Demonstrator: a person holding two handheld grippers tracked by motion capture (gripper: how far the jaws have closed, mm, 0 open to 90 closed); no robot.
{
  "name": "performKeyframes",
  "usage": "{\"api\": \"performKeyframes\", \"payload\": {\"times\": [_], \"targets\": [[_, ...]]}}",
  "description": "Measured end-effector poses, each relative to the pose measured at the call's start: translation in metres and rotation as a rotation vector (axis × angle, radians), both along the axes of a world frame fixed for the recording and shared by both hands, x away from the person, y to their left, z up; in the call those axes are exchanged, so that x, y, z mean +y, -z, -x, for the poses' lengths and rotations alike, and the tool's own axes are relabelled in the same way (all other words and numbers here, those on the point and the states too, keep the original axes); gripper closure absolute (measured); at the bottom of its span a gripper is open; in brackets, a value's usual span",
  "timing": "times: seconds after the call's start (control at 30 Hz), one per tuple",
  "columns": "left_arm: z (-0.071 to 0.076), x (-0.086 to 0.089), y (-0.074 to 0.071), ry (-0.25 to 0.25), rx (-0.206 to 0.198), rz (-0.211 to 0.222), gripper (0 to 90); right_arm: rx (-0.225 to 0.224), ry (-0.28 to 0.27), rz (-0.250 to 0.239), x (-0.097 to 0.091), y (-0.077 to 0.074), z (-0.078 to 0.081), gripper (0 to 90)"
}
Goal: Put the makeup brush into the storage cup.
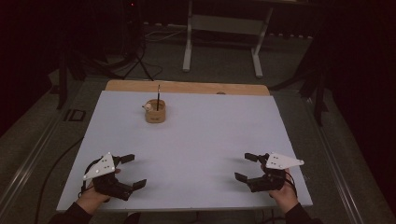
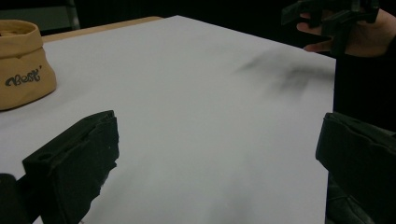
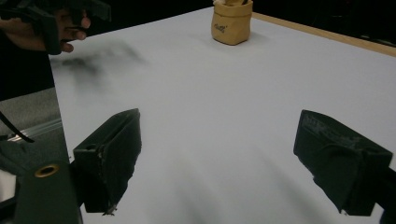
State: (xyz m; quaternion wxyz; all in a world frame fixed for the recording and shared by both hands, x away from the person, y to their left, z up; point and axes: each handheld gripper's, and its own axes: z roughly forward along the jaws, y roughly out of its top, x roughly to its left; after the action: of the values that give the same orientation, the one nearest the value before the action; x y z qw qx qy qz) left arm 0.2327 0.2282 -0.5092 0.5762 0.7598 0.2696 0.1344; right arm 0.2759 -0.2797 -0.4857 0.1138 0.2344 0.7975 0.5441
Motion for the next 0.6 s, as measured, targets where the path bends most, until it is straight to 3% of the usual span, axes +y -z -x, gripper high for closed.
{"api": "performKeyframes", "payload": {"times": [0.13,0.3,0.47,0.6], "targets": [[0.0017,0.0022,0.0,-0.009,-0.016,0.001,0.0,0.006,0.001,0.011,-0.0019,0.0022,0.0005,15.0],[0.0023,0.0053,0.0006,-0.028,-0.046,0.036,0.0,0.008,-0.009,0.022,-0.0013,0.0049,-0.0006,14.9],[0.0012,0.0033,0.0016,-0.025,-0.051,0.039,0.0,0.005,-0.012,-0.011,-0.0004,0.0066,-0.0022,15.0],[0.0014,0.0037,0.0009,-0.025,-0.059,0.047,0.0,0.003,-0.014,-0.012,0.0006,0.0077,-0.0027,15.0]]}}
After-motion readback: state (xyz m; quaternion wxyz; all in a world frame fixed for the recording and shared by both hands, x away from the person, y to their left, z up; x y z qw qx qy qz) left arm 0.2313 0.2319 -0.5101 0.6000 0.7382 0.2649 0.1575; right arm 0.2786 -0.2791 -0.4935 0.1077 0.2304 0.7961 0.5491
